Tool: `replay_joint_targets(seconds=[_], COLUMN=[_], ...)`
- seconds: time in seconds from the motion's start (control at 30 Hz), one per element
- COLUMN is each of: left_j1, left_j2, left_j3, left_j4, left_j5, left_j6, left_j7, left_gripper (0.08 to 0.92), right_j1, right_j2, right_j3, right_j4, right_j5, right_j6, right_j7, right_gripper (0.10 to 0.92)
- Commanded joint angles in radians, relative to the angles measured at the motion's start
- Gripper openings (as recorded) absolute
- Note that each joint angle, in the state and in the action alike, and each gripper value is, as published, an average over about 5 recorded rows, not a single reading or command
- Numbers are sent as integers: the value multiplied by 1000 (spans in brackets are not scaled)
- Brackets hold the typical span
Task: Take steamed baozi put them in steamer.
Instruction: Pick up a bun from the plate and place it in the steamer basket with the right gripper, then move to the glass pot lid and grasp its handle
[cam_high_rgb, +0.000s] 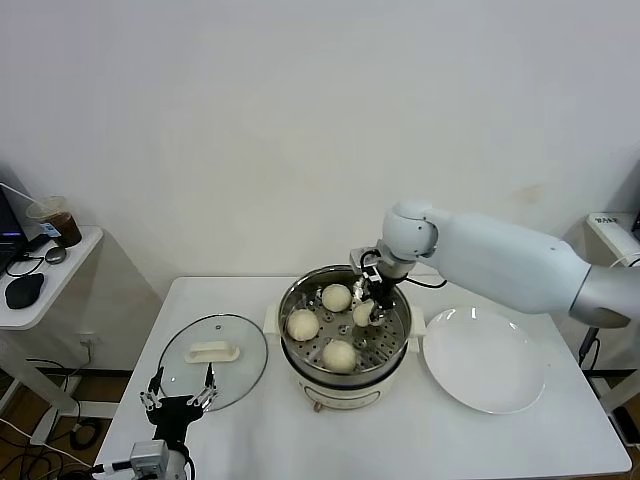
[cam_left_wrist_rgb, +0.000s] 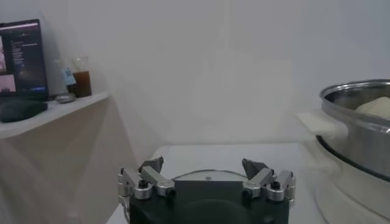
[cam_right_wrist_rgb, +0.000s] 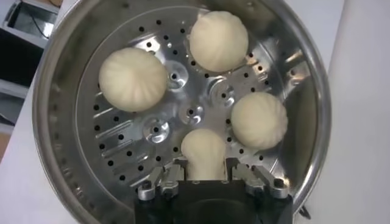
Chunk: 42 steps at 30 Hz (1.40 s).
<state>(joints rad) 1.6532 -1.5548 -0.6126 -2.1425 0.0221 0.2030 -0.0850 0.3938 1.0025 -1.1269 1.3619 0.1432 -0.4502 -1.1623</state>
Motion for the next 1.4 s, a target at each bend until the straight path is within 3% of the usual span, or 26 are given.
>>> replay_joint_targets(seconds=[0.03, 0.43, 0.73, 0.97, 1.13, 1.4], left_j1=[1, 10, 49, 70, 61, 30], left_j2=[-2, -9, -10, -14, -11, 14], left_j3=[1, 0, 4, 1, -7, -8], left_j4=[-2, -18, -45, -60, -53, -33], left_j5=[-3, -7, -20, -51, -64, -69], left_j6=[1, 3, -3, -38, -62, -93], left_j7=[1, 3, 9, 4, 2, 20], left_gripper=[823, 823, 823, 823, 823, 823], right_j1=[-19, 5, -108, -356, -725, -1252], right_j2=[4, -64, -201, -280, -319, -104], right_j3=[-4, 50, 529, 952, 1299, 1784], right_j4=[2, 38, 62, 118, 205, 280], right_j5=[-20, 6, 162, 336, 438, 403], right_j6=[-7, -3, 61, 86, 148, 279], right_j7=[15, 4, 33, 403, 676, 952], right_gripper=[445, 776, 823, 823, 823, 823])
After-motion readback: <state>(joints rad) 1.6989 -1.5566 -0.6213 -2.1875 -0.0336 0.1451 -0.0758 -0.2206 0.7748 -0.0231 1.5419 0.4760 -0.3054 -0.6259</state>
